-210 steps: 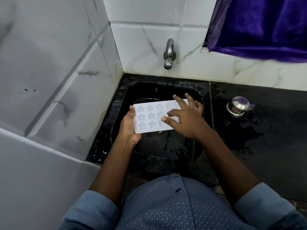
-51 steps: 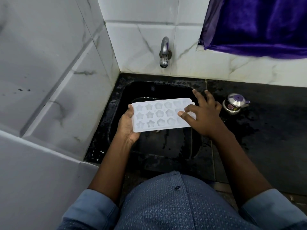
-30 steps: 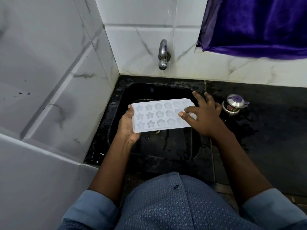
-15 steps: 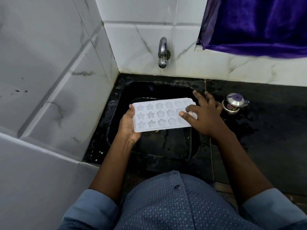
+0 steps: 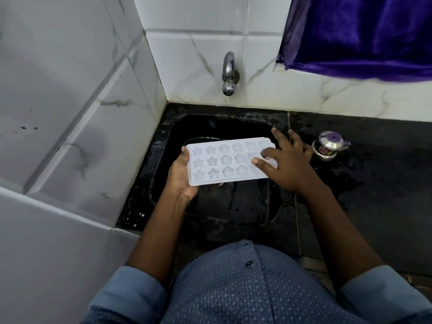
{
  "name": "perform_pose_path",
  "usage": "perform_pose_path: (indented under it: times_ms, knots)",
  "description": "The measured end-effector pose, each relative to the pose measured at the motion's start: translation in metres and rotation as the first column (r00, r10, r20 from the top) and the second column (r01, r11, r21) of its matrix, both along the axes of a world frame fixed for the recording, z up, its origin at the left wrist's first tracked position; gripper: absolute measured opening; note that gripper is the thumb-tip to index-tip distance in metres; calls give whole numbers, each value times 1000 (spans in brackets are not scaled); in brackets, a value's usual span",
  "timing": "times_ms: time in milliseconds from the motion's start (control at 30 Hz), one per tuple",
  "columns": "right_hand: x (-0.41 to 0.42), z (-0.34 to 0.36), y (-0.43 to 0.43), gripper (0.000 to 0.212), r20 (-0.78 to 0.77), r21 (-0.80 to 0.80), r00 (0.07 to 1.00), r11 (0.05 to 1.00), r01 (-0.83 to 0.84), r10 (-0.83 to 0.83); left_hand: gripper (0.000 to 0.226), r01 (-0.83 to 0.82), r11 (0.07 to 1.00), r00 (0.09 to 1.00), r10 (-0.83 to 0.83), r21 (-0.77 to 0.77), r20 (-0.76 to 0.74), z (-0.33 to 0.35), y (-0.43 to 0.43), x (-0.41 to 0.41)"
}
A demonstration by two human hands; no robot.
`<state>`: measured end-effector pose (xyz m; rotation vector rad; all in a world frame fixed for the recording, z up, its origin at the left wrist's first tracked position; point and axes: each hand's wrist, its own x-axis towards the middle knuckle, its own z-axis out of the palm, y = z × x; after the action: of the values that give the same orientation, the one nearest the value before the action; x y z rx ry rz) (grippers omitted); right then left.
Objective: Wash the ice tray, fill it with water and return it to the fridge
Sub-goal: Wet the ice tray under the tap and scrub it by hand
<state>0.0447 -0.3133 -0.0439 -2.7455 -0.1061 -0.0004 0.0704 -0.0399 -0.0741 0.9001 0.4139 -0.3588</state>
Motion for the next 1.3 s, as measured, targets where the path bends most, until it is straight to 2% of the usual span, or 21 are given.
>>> perform_pose_path:
  times_ms: [233,467,633,933,1133,1300]
  knots:
    - [0,-2,-1,49,-13,9,1000,1000,2,-2,65,-6,1000,1000,6,-4,3,-2,2,0]
    - [1,-3,0,58,-13,8,1000,1000,-6,6,63,-22,1000,1000,22,1,-12,-1,3,1]
    - [1,-2,0,50,-10,10,1000,1000,-5,5,64,-23,1000,1000,23,9,-12,-1,4,1]
    - [3,-1,1,57,-5,16,1000,1000,-12,12,62,-6,1000,1000,6,16,-1,5,3,0]
    - [2,-2,0,48,-1,15,1000,1000,-17,17,64,-6,999,1000,5,33,13,3,5,4]
    - [3,-4,-1,49,-18,10,1000,1000,-10,10,65,7,1000,1000,-7,20,-3,1,4,2]
